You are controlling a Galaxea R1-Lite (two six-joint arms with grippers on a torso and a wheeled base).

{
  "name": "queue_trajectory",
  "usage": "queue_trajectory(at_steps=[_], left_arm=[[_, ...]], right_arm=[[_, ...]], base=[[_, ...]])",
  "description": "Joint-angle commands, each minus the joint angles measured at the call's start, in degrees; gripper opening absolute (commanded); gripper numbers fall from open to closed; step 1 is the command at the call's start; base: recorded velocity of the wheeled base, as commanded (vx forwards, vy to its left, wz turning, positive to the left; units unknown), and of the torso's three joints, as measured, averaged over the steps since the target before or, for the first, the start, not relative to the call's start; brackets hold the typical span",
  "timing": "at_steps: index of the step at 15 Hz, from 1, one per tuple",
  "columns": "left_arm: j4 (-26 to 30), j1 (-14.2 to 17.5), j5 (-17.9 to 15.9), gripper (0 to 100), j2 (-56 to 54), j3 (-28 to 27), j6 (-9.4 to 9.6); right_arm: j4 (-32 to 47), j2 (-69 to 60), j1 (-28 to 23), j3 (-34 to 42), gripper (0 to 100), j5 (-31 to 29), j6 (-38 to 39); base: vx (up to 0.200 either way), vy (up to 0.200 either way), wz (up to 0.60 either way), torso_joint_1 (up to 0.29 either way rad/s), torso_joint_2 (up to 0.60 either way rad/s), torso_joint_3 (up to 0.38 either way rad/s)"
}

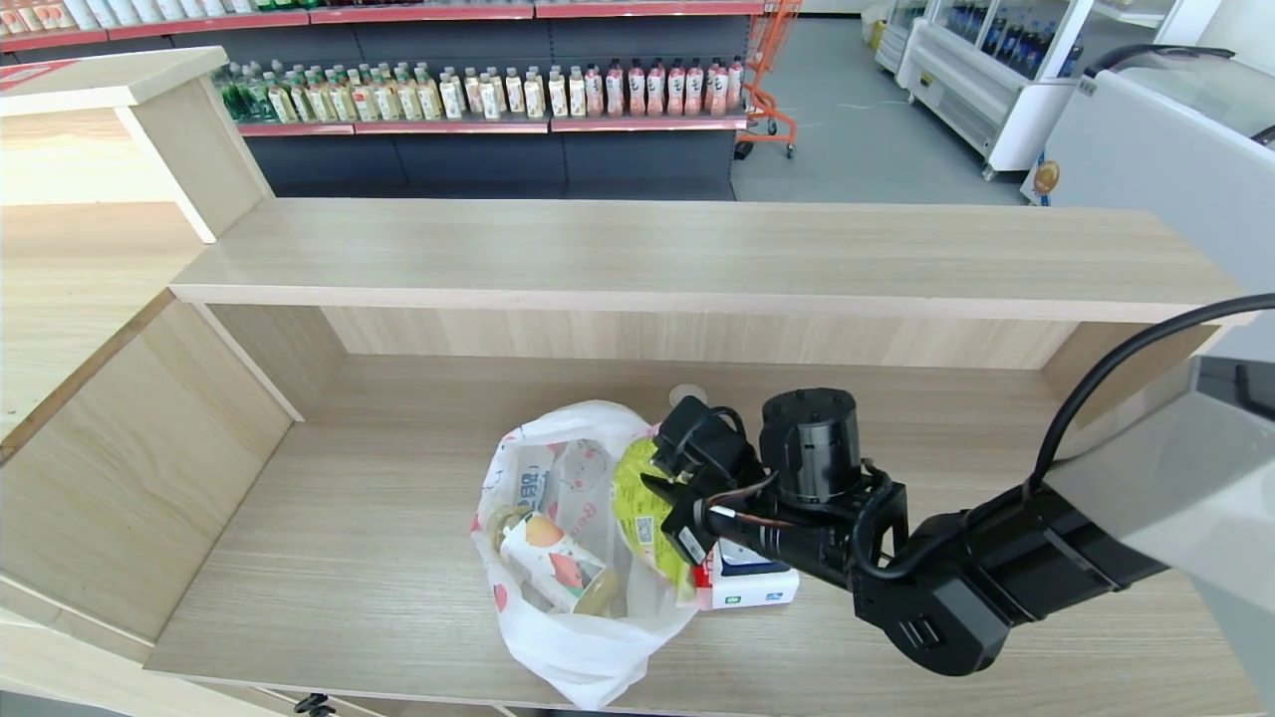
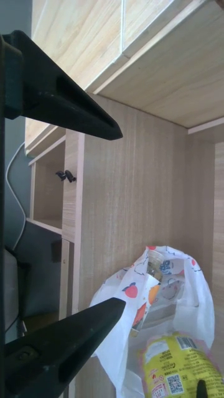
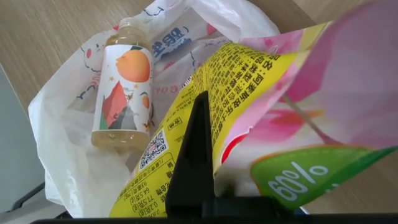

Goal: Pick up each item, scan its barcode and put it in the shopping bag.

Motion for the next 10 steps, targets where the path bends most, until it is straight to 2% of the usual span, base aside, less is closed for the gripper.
queue_trajectory(at_steps=[1,3,4,10], left_arm=[[0.0,0.0,0.0,100,0.0,0.0,0.0],[0.0,0.0,0.0,100,0.0,0.0,0.0],[0.0,0.0,0.0,100,0.0,0.0,0.0],[0.0,0.0,0.0,100,0.0,0.0,0.0]], right_arm=[[0.0,0.2,0.1,0.2,0,0.0,0.0],[0.0,0.5,0.4,0.9,0,0.1,0.1],[-0.1,0.7,0.4,0.9,100,0.1,0.1],[-1.8,1.4,0.2,0.2,100,-0.4,-0.3]], base=[[0.0,0.0,0.0,0.0,0.0,0.0],[0.0,0.0,0.0,0.0,0.0,0.0],[0.0,0.0,0.0,0.0,0.0,0.0],[0.0,0.0,0.0,0.0,0.0,0.0]])
